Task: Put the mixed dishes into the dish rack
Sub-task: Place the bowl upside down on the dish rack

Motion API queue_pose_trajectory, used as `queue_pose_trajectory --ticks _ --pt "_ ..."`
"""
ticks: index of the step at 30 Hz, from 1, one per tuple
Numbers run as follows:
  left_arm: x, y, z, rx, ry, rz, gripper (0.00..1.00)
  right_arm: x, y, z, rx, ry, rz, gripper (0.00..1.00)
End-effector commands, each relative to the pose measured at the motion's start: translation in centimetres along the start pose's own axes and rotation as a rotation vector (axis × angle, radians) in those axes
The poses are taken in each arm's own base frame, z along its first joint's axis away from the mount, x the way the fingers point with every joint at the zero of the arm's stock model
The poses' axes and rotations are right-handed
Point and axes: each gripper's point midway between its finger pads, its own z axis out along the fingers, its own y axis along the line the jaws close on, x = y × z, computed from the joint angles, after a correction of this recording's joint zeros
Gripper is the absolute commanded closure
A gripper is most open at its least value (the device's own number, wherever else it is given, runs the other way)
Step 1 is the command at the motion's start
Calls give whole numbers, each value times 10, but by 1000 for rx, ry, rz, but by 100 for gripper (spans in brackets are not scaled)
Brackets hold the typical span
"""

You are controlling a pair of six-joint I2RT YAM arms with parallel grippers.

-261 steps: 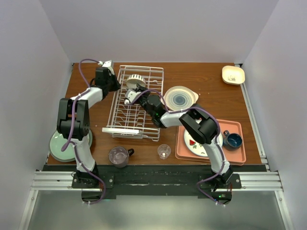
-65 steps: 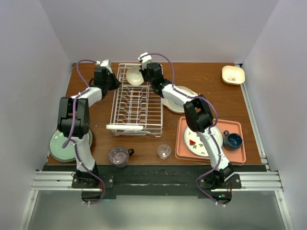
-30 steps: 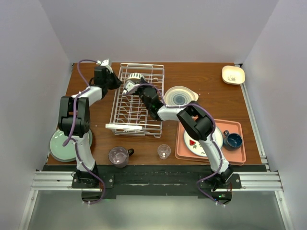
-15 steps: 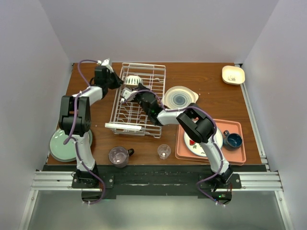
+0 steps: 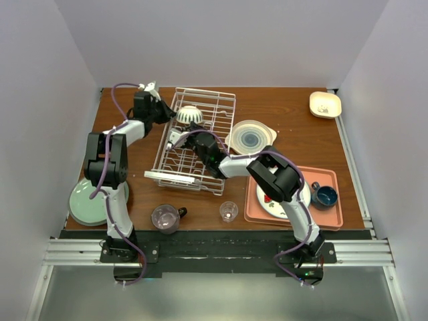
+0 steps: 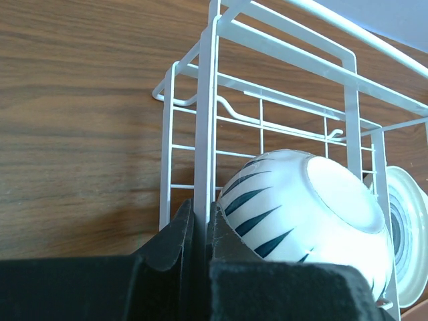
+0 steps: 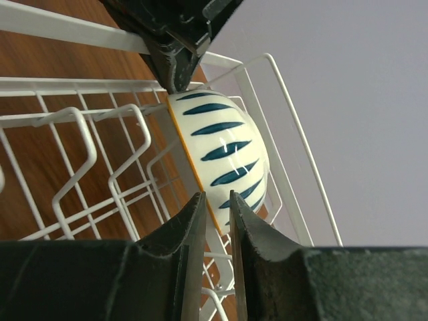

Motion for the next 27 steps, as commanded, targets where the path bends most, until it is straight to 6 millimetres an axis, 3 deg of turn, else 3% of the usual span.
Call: queue_pose_trajectory --ticks 1,8,15,16,18,20,21,22,27 --pt "54 34 20 -87 108 -187 100 -30 0 -17 4 -53 24 71" --pt "54 34 21 -90 106 -187 100 -23 -10 -27 29 -22 96 49" --pt "56 37 20 -96 109 -187 100 -20 -39 -28 41 -4 237 31" --pt "56 37 20 -96 109 -186 100 -22 -50 -28 43 -11 259 30" --pt "57 38 19 -98 111 -182 100 -19 -45 -28 -16 8 294 26" --pt "56 38 19 -98 111 -178 100 -19 -58 -27 -17 11 352 24" --pt "57 38 18 -99 113 -174 100 -17 -52 -28 -68 22 366 22" --pt "56 39 18 -101 111 -173 100 -14 -65 -27 -61 22 394 21" --pt "53 35 15 -91 105 -162 100 -9 -86 -24 -57 43 558 19"
